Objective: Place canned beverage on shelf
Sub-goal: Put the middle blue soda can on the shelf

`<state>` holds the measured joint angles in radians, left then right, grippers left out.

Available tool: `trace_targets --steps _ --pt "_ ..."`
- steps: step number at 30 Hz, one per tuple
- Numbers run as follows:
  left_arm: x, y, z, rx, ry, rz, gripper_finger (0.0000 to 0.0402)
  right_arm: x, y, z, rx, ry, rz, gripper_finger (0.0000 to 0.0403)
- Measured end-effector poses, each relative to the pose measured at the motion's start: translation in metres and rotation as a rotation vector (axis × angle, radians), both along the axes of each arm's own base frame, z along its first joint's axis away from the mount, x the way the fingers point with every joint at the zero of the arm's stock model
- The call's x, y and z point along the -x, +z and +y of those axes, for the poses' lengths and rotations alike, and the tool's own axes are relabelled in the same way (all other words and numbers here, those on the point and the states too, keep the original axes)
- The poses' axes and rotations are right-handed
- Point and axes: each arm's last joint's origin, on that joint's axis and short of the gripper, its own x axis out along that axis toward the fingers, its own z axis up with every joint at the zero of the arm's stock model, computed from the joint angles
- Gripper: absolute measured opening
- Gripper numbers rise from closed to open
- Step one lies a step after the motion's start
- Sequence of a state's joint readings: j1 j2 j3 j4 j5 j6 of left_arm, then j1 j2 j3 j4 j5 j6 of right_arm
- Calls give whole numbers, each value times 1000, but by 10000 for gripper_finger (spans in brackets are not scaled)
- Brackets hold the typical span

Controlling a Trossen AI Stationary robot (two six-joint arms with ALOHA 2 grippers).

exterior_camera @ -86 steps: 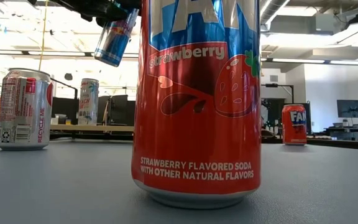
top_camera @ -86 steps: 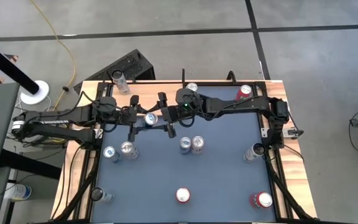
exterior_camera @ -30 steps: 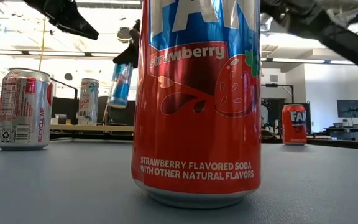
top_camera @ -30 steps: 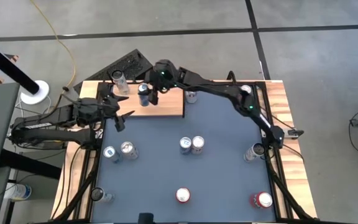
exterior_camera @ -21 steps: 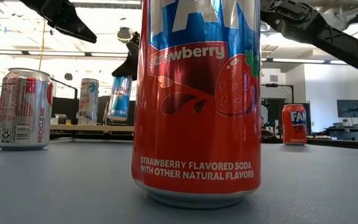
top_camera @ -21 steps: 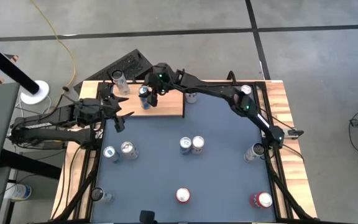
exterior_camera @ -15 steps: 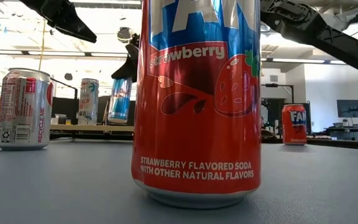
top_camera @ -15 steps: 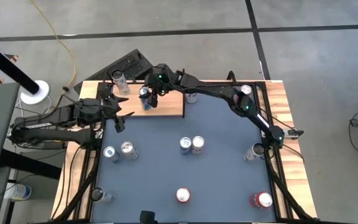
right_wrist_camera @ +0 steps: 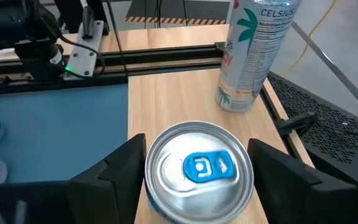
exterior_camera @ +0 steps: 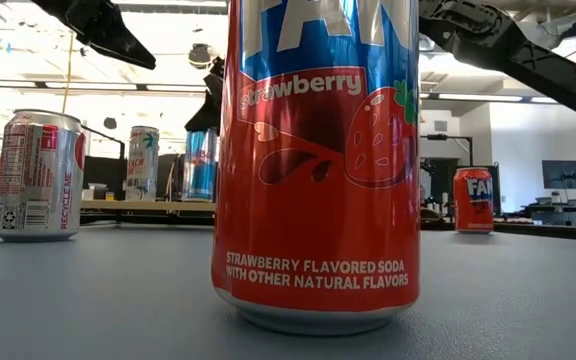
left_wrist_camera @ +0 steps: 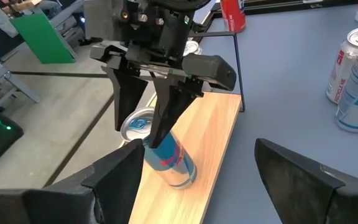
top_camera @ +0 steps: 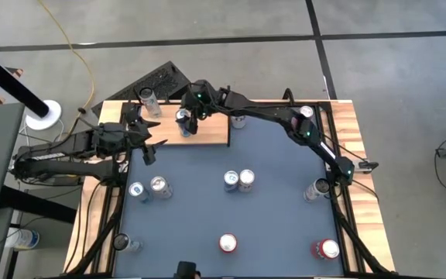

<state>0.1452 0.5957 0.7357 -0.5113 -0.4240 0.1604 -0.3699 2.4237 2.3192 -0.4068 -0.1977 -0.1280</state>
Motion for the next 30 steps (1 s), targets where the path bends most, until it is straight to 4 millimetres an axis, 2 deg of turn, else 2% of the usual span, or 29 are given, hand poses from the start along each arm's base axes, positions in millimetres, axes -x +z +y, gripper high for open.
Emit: trace_targets --steps 8,13,17,22,27,30 --pt "0 0 -1 8 -26 0 295 -1 5 3 19 -6 -18 265" --pt "0 0 -1 5 -28 1 295 1 25 7 43 4 -60 265" --pt "0 -1 -1 6 -27 9 295 10 47 13 79 22 -76 265" --pt "-6 -4 0 34 -16 22 295 42 94 23 109 40 -39 265" --pt "-33 -19 2 67 -73 25 295 83 132 29 120 45 36 257" --pt "-50 -29 5 40 -83 58 292 110 146 32 88 40 122 251"
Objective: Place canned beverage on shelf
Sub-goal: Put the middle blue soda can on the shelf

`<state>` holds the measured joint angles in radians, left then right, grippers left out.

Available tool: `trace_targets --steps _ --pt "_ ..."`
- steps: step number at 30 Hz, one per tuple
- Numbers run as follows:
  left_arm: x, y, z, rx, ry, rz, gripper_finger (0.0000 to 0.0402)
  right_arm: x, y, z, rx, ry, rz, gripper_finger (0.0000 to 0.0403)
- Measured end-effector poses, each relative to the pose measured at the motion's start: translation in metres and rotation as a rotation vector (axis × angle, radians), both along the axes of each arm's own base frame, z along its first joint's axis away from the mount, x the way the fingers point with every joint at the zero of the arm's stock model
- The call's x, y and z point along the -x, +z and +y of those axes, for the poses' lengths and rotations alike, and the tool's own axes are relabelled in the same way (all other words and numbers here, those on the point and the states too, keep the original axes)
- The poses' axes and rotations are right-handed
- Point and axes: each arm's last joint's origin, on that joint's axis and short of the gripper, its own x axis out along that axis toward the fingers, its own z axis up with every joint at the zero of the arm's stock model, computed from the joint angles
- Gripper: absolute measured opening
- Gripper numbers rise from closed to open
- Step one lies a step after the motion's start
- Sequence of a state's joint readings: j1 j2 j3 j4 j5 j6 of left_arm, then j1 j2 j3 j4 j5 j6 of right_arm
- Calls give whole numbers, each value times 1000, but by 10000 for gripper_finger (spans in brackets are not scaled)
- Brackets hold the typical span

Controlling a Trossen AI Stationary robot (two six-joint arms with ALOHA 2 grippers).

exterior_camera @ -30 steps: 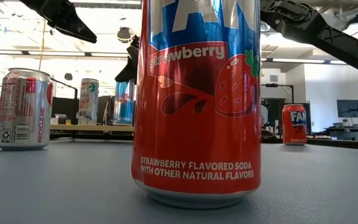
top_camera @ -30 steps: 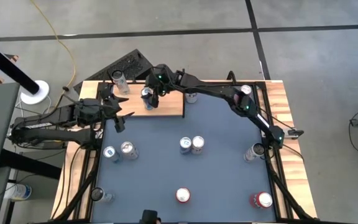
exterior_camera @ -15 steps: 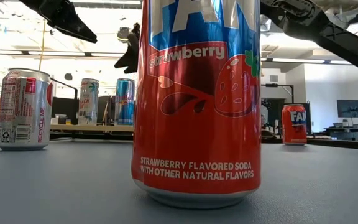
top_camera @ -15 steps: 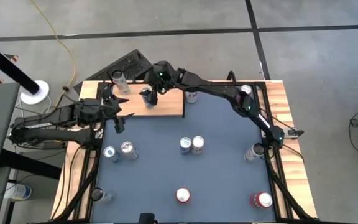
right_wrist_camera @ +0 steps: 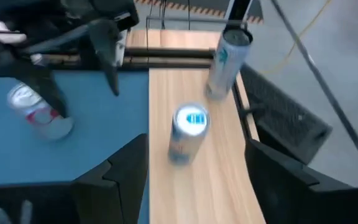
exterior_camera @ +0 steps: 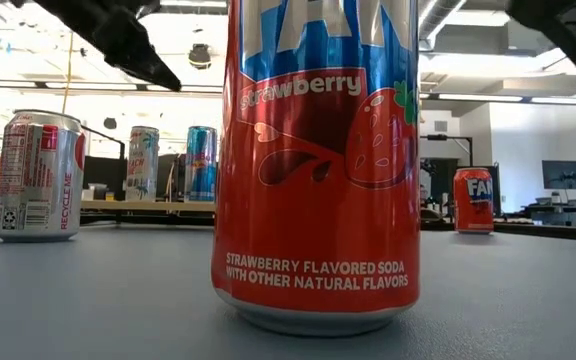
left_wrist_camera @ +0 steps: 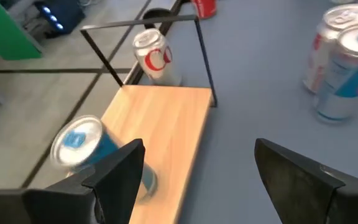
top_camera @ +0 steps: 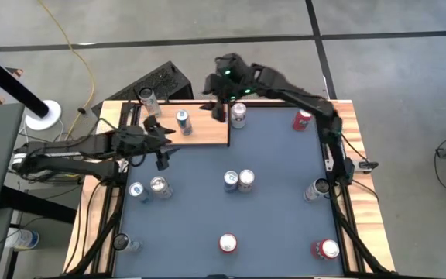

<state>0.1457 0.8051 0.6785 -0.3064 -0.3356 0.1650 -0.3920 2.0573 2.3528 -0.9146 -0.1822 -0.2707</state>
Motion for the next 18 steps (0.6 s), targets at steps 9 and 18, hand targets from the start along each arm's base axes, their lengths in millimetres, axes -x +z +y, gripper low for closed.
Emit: trace_targets --steps 9,18 --pt "-44 -16 19 -76 23 -4 228 40 -4 7 -31 66 291 219" --pt "-73 -27 54 -69 116 111 65 81 15 -25 -52 65 259 157"
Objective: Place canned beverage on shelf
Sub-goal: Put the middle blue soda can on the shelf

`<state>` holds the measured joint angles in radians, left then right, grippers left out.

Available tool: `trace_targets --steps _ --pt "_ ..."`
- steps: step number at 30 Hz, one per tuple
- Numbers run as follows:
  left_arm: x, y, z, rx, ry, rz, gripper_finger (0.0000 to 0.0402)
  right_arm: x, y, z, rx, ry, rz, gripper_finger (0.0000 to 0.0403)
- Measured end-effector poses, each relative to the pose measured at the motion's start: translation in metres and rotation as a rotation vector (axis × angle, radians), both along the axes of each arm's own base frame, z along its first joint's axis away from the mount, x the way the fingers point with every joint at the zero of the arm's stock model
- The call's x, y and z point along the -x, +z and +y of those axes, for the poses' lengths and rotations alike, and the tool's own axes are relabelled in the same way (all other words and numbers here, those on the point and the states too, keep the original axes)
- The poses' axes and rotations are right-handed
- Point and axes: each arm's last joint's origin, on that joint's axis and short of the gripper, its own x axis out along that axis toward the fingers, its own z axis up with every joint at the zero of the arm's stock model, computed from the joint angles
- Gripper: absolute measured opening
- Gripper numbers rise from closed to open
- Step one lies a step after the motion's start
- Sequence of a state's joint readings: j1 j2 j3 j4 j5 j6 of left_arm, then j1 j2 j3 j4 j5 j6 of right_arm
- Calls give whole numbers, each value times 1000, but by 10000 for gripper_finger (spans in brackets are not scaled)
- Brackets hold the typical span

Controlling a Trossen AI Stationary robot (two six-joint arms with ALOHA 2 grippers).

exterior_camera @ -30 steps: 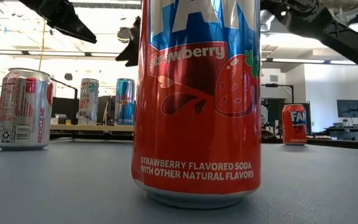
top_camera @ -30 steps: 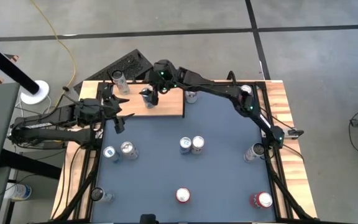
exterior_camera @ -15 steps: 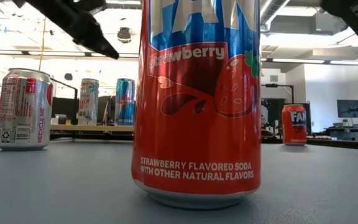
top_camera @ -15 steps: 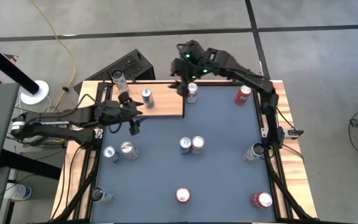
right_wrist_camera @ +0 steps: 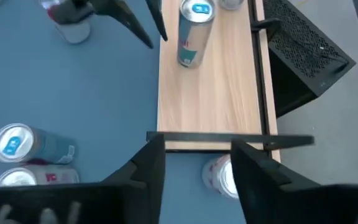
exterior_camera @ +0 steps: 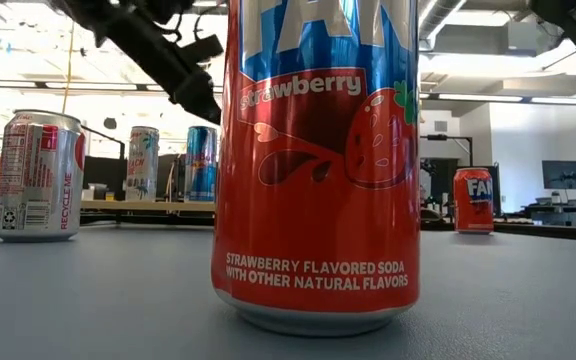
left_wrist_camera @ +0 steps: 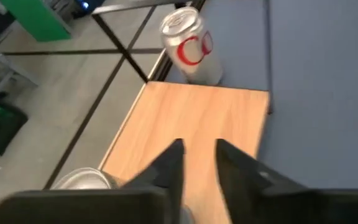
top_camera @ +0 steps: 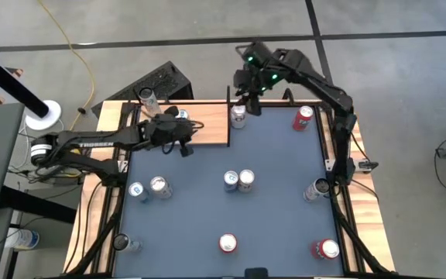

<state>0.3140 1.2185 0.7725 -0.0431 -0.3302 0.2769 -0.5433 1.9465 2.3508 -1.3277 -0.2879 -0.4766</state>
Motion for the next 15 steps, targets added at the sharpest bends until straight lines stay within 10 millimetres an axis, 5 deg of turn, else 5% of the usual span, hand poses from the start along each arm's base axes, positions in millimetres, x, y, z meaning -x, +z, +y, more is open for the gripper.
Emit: trace_targets --steps 3,15 --pt "-10 0 4 -18 -16 32 11 13 6 -8 -36 -3 -29 132" --pt "-29 -24 10 -46 37 224 0 38 12 -20 -89 21 -43 55"
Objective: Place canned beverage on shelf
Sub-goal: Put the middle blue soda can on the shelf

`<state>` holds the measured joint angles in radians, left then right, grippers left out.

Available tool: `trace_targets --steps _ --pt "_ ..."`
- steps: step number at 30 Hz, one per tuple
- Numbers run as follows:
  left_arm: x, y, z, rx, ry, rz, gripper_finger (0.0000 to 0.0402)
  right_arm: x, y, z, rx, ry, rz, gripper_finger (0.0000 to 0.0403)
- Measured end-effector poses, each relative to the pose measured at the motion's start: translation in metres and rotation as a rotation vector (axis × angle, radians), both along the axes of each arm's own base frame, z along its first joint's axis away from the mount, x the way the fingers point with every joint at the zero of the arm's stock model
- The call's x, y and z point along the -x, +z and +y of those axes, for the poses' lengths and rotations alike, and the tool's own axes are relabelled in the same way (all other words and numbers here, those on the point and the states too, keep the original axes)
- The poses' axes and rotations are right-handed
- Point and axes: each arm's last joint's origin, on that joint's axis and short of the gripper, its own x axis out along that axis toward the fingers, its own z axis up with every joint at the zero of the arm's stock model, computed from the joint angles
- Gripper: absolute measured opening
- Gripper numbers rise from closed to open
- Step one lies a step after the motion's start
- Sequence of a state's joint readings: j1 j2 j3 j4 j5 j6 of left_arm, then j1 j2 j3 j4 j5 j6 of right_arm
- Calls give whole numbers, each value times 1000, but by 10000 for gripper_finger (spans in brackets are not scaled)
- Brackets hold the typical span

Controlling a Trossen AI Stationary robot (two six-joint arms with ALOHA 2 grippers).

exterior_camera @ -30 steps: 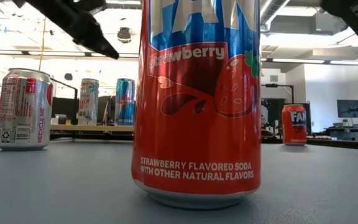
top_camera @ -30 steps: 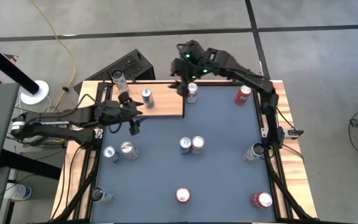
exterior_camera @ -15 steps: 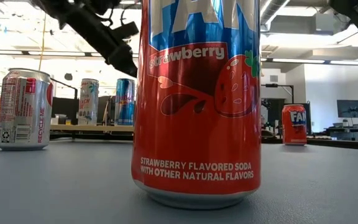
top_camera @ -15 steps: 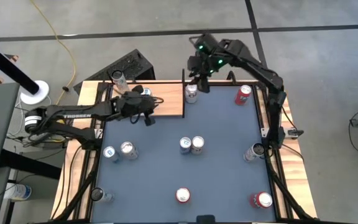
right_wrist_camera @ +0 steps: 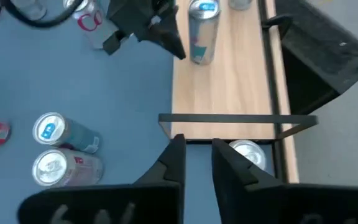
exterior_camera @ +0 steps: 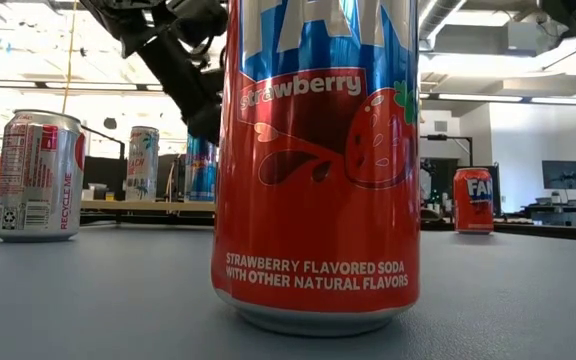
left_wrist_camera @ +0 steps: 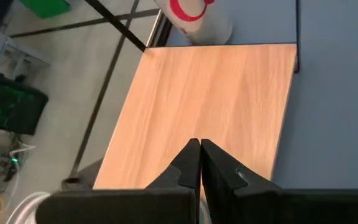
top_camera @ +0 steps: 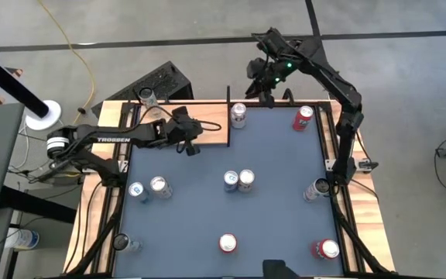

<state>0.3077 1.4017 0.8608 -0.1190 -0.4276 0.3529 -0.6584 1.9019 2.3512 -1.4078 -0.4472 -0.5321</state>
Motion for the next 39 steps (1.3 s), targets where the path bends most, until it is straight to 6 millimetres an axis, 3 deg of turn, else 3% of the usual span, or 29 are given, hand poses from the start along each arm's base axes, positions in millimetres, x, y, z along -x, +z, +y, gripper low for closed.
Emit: trace_targets --steps 6,12,20,27,39 --pt "0 -2 2 -9 12 14 0 30 17 -8 16 -19 -65 7" --pt "3 -6 2 -50 104 41 0 50 19 -22 -41 -1 -116 2" --pt "12 -22 6 -65 143 43 0 51 17 -27 -69 67 -169 0" --pt "23 -30 22 -75 197 43 0 54 18 -27 -108 98 -201 0" --pt "36 -31 43 -91 307 63 0 43 20 -23 -8 145 -222 0"
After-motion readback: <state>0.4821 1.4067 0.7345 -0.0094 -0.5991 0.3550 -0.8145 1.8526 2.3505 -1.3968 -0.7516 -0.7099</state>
